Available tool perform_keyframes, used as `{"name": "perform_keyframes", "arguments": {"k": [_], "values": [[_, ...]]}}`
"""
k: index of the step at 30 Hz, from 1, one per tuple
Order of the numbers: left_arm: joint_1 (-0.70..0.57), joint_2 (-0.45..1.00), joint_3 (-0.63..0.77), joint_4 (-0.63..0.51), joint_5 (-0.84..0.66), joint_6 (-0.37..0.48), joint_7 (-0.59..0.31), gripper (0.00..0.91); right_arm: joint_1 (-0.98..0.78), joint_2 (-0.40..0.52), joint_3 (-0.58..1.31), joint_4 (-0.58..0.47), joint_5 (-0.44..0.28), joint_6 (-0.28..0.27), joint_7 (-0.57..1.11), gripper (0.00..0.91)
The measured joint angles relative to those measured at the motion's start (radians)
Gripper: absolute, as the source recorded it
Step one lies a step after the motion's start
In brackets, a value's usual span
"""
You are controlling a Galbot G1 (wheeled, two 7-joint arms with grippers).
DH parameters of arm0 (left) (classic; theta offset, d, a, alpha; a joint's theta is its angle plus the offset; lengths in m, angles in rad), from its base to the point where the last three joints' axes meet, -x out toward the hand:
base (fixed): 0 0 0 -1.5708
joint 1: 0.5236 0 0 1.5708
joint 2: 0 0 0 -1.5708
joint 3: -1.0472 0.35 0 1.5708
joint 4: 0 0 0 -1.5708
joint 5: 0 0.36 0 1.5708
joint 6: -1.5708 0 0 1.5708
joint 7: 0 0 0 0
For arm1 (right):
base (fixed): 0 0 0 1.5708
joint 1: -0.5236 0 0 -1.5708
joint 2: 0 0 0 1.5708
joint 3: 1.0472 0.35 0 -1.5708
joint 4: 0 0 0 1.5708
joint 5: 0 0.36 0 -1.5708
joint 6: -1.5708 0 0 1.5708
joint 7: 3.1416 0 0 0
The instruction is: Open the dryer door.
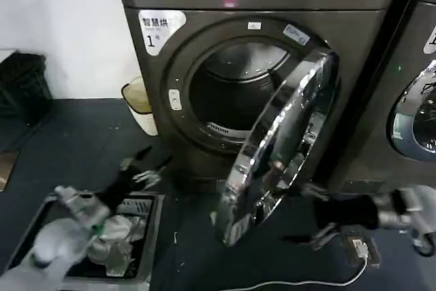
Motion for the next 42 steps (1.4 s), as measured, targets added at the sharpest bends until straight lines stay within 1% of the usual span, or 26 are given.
{"name": "perform_keyframes", "arguments": {"k": [4, 7, 10, 13, 16, 18, 20, 21, 23, 25, 28, 30, 32, 36, 41, 42], "values": [[-0.099, -0.009, 0.109, -0.004, -0.018, 0.008, 0.016, 0.907, -0.056, 0.032, 0.157, -0.041, -0.028, -0.014, 0.059, 0.907], [-0.159, -0.018, 0.193, 0.004, -0.010, 0.009, 0.023, 0.907, -0.068, 0.068, 0.290, -0.082, -0.069, -0.017, 0.144, 0.907], [-0.217, -0.017, 0.270, 0.014, -0.008, 0.010, 0.030, 0.907, -0.087, 0.102, 0.414, -0.108, -0.071, -0.021, 0.237, 0.907], [-0.266, -0.019, 0.338, 0.018, -0.015, 0.008, 0.042, 0.907, -0.106, 0.131, 0.525, -0.120, -0.114, -0.043, 0.354, 0.907], [-0.306, -0.030, 0.399, 0.025, -0.017, 0.003, 0.070, 0.907, -0.134, 0.159, 0.619, -0.112, -0.125, -0.054, 0.490, 0.907], [-0.332, -0.034, 0.440, 0.028, -0.025, -0.010, 0.098, 0.907, -0.157, 0.162, 0.672, -0.106, -0.147, -0.066, 0.575, 0.907], [-0.357, -0.041, 0.483, 0.032, -0.027, -0.022, 0.117, 0.907, -0.184, 0.158, 0.719, -0.110, -0.186, -0.080, 0.669, 0.907], [-0.371, -0.049, 0.505, 0.032, -0.034, -0.023, 0.121, 0.907, -0.195, 0.154, 0.742, -0.110, -0.194, -0.090, 0.716, 0.907], [-0.398, -0.063, 0.543, 0.036, -0.045, -0.026, 0.122, 0.907, -0.215, 0.143, 0.789, -0.109, -0.190, -0.098, 0.827, 0.907], [-0.427, -0.081, 0.581, 0.045, -0.042, -0.019, 0.123, 0.907, -0.230, 0.133, 0.829, -0.111, -0.188, -0.123, 0.929, 0.907], [-0.476, -0.114, 0.643, 0.068, -0.016, -0.026, 0.126, 0.907, -0.256, 0.127, 0.886, -0.122, -0.222, -0.148, 1.073, 0.907], [-0.509, -0.138, 0.680, 0.086, -0.015, -0.028, 0.123, 0.907, -0.261, 0.121, 0.920, -0.133, -0.259, -0.187, 1.161, 0.907], [-0.536, -0.164, 0.719, 0.100, -0.009, -0.029, 0.119, 0.907, -0.264, 0.118, 0.960, -0.144, -0.274, -0.226, 1.244, 0.907], [-0.591, -0.217, 0.779, 0.126, -0.007, -0.029, 0.096, 0.907, -0.277, 0.119, 1.029, -0.161, -0.281, -0.260, 1.320, 0.907], [-0.656, -0.289, 0.839, 0.167, -0.018, -0.030, 0.078, 0.907, -0.300, 0.128, 1.109, -0.177, -0.282, -0.287, 1.335, 0.907], [-0.668, -0.305, 0.850, 0.177, -0.017, -0.030, 0.078, 0.907, -0.307, 0.128, 1.128, -0.178, -0.281, -0.299, 1.326, 0.907]]}}
